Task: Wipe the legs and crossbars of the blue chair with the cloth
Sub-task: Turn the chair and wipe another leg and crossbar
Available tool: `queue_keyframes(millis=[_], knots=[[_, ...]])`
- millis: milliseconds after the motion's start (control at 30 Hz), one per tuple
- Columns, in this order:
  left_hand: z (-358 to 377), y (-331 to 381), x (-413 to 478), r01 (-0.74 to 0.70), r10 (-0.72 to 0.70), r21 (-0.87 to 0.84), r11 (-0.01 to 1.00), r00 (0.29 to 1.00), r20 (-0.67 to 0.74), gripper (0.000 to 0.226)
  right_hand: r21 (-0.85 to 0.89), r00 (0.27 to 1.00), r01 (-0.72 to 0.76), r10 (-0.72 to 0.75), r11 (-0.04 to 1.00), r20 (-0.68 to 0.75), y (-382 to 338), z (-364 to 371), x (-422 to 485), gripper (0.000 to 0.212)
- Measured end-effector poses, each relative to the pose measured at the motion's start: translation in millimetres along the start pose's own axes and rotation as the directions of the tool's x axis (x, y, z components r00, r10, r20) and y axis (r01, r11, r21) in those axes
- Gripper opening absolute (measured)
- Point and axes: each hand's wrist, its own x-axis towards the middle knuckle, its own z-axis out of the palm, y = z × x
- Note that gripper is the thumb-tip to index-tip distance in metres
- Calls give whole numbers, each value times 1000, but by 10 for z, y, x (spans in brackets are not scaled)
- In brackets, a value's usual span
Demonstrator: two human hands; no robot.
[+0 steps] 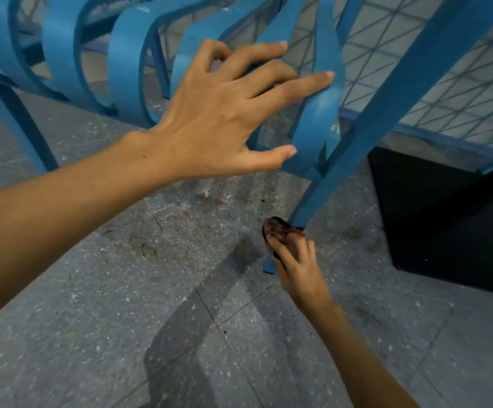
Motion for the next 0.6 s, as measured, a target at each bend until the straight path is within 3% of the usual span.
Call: queue_keyframes(millis=[67, 133, 233, 300, 433, 533, 600], knots=[[20, 6, 1, 6, -6, -5, 1000, 1000, -21, 67, 32, 999, -37, 37, 999, -6, -46, -63, 49, 63], [30, 19, -5, 14, -14, -20, 1000, 1000, -26, 67, 65, 985, -124, 131, 990, -117, -144, -250, 191, 53], [42, 26, -18, 13, -14, -20, 1000, 999, -43, 67, 75, 891, -233, 243, 970, -384, -335, -556, 486, 39], [46, 21, -8, 5, -6, -18, 1000, 998, -64, 67, 48, 854, -317, 307, 947, -421, -439, -617, 609, 38], [78, 12, -12, 6, -7, -20, 1000, 998, -68, 66, -72, 854, -504, 484, 861, -192, -542, -266, 504, 50], [106, 13, -14, 6, -7, -17, 1000, 997, -75, 65, -125, 728, -658, 670, 742, 147, -611, 15, 335, 49], [178, 41, -104, -3, -9, -72, 997, 985, -173, 57, -84, 659, -715, 709, 694, 252, -640, 75, 268, 48]])
